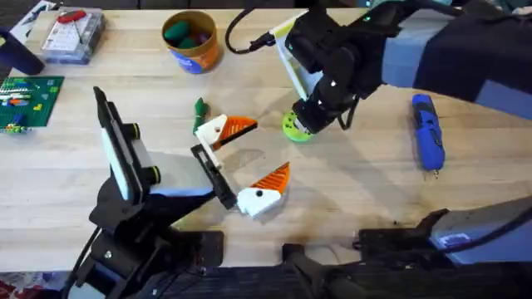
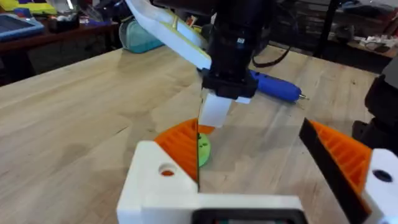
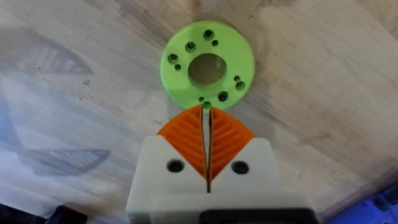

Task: Pick up the gripper from the table and insert it into the empty holder that is missing its gripper. Then pick up a screw, insert it into the mounting hole, and use the screwdriver to tighten it. Finally, clean up the table by picking up the vegetable and placing it into the bucket.

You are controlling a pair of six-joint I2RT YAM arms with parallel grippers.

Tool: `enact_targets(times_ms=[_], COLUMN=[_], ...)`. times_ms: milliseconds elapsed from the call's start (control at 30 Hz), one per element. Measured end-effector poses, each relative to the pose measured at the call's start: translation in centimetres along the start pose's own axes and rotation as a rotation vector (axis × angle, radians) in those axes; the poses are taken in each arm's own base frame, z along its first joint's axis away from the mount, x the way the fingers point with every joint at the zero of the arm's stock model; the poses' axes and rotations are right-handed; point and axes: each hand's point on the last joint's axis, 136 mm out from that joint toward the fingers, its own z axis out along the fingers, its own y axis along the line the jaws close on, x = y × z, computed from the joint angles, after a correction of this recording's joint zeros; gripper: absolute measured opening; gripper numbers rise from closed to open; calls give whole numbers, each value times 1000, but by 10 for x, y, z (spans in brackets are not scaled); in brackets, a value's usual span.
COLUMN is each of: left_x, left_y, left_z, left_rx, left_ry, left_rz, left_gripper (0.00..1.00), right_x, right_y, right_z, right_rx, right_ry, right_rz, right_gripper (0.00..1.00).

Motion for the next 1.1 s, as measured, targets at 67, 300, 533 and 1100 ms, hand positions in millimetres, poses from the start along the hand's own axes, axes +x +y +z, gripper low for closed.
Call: enact_targets(times_ms=[67,300,533,1100], left_x=[0,0,0,0], left_y=[0,0,0,0], left_z=[0,0,0,0], left_rx=[0,0,0,0], left_ry=[0,0,0,0], left_rz=[0,0,0,0], left_gripper=[994,994,994,994], right_x=[0,0,26,40], right_y=[0,-1,-3,-4], right_z=[-4,-24,-22,-38], right_rx=[-1,-4,-6,-12], right_ry=[-8,-60,-84,-140], right_rz=[-2,0,16,35], right_gripper=[4,3,3,997])
